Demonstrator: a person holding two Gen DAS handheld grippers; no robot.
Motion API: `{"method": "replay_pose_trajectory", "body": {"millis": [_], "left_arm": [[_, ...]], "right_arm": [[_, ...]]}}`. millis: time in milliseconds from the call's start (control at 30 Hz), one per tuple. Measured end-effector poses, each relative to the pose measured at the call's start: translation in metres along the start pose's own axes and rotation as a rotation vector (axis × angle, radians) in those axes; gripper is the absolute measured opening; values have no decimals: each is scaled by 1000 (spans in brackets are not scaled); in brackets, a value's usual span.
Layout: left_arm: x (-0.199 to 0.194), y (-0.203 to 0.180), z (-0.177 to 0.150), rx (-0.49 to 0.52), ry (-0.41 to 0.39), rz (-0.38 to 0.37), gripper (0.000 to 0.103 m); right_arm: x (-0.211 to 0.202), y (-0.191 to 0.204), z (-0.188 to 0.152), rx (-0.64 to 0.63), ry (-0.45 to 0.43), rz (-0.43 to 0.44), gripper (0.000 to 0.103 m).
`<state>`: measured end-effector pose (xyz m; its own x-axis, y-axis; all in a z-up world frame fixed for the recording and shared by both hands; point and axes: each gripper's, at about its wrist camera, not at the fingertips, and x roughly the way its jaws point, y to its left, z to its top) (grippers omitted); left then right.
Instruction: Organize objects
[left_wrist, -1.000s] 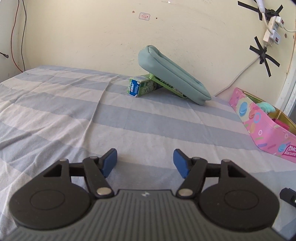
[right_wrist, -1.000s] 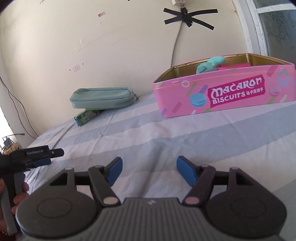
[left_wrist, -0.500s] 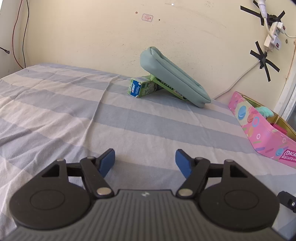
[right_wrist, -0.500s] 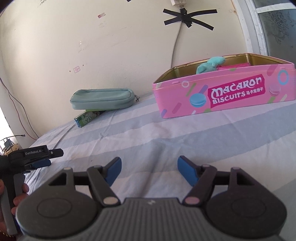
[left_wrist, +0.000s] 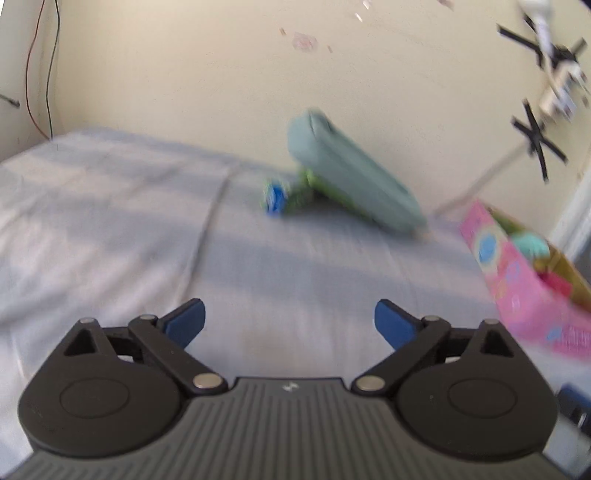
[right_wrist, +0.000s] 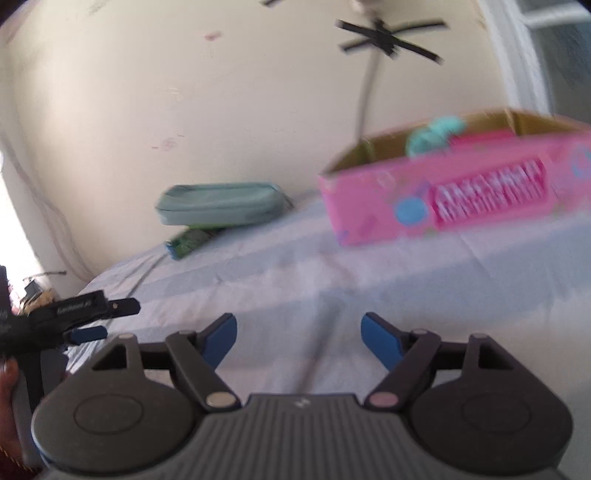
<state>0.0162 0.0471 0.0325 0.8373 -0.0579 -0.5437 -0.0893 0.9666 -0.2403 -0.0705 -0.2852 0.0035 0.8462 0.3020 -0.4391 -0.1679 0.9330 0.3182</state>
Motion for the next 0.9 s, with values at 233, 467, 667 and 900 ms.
{"method": "replay_pose_trajectory", "body": {"millis": [233,467,667,900], "left_arm": [[73,-16,95,75,-34,19,103],[147,-6,118,-73,81,26,63],[103,-3,94,-180,127,-68,39],[18,35,21,-242,183,-153,37]], "right_arm": [[53,-14,20,99,58,109,77],[56,-28,23,189,63,184,78],[54,-25,23,177,49,180,78],[48,-16,21,117,16,168,78]]}}
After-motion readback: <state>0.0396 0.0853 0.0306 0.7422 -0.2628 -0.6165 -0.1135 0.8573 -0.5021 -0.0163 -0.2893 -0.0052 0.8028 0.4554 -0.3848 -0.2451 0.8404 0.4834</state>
